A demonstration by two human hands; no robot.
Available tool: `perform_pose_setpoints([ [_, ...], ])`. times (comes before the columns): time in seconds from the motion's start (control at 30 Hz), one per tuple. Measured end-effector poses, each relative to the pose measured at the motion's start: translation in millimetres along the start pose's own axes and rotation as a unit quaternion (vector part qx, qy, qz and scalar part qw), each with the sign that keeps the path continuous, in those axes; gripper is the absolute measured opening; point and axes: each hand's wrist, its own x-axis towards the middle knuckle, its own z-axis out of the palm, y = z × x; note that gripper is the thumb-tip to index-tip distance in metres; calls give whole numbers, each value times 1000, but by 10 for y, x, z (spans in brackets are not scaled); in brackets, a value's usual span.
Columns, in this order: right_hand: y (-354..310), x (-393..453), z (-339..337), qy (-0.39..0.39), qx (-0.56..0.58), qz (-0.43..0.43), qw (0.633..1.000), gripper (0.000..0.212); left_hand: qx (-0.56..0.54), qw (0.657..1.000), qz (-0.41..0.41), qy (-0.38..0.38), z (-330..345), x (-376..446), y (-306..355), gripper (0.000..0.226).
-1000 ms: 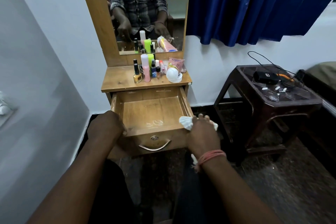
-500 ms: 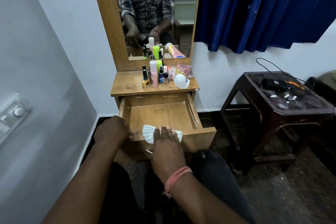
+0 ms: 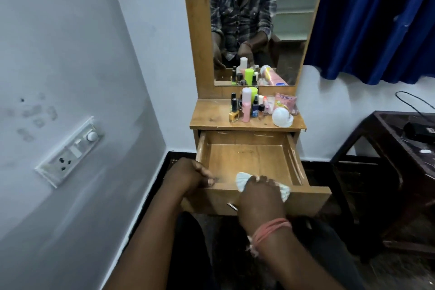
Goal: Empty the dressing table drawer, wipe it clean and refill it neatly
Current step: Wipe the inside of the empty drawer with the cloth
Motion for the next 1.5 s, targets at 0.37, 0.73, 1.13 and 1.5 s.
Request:
perform_pose_setpoints([
  [0.37, -158, 403, -556, -93, 469, -97, 873, 27, -309, 913, -148, 220, -77, 488, -264, 30],
  [0.73, -636, 830, -91, -103, 125, -443, 882, 36, -218, 925, -170, 261, 151, 449, -245, 28],
  [1.13, -744, 1621, -34, 10, 50, -371, 927, 34, -102, 951, -137, 257, 225, 510, -252, 23],
  [1.5, -721, 1396, 99, -22, 45, -395, 917, 61, -42, 956, -129, 259, 267, 548, -249, 25],
])
